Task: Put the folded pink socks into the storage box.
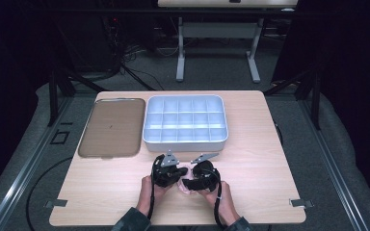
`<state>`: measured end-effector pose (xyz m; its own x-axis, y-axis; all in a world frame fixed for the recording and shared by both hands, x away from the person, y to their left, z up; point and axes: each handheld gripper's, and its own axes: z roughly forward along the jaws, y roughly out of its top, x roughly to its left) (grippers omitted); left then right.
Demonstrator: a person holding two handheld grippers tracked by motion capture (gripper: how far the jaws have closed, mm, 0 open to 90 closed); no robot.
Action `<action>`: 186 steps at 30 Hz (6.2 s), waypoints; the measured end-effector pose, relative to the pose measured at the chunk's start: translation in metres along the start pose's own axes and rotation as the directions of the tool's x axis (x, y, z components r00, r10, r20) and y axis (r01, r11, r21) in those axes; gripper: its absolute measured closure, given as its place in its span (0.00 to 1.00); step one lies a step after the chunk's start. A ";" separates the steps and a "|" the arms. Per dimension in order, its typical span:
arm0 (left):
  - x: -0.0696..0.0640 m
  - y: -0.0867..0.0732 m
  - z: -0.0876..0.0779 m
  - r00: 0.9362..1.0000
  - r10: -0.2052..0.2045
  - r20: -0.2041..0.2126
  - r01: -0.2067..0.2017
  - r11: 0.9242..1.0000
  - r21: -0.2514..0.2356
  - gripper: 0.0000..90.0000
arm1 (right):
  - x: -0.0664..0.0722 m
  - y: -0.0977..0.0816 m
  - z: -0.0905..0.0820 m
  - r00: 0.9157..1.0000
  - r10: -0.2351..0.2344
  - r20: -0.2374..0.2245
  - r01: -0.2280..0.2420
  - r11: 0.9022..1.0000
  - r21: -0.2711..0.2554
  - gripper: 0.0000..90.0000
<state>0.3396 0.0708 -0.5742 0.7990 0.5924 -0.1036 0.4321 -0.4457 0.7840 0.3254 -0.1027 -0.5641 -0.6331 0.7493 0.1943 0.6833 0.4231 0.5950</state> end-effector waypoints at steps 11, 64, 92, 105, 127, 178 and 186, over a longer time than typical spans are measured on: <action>0.002 -0.002 -0.015 0.991 -0.029 -0.133 0.027 1.000 -0.015 0.53 | -0.005 0.000 0.003 0.998 0.045 -0.031 -0.045 0.999 0.013 0.51; 0.016 -0.065 -0.059 0.948 -0.102 -0.300 0.120 0.992 0.040 0.17 | -0.005 0.005 0.001 0.995 -0.053 -0.081 0.055 0.998 0.033 0.81; 0.016 -0.065 -0.059 0.949 -0.101 -0.300 0.119 0.992 0.040 0.17 | -0.011 -0.002 -0.015 0.995 -0.059 -0.082 0.054 0.997 -0.054 0.83; 0.016 -0.065 -0.059 0.950 -0.100 -0.296 0.117 0.992 0.041 0.17 | -0.015 -0.003 -0.036 0.997 -0.054 -0.049 0.049 0.993 -0.106 0.83; 0.016 -0.065 -0.059 0.952 -0.096 -0.292 0.113 0.993 0.043 0.17 | -0.035 0.007 -0.080 0.998 -0.039 0.045 0.047 0.981 -0.189 0.83; 0.016 -0.065 -0.059 0.953 -0.091 -0.291 0.108 0.993 0.044 0.17 | -0.113 0.078 -0.089 0.966 0.006 0.259 0.065 0.962 -0.266 0.83; 0.016 -0.065 -0.059 0.953 -0.089 -0.290 0.107 0.993 0.045 0.17 | -0.122 0.083 -0.069 0.954 -0.001 0.301 0.071 0.973 -0.219 0.82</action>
<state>0.2995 0.1485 -0.5908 0.6016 0.7987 0.0085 0.5335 -0.4096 0.7400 0.4343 -0.1943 -0.4849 -0.4955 0.8672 -0.0500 0.5407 0.3530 0.7636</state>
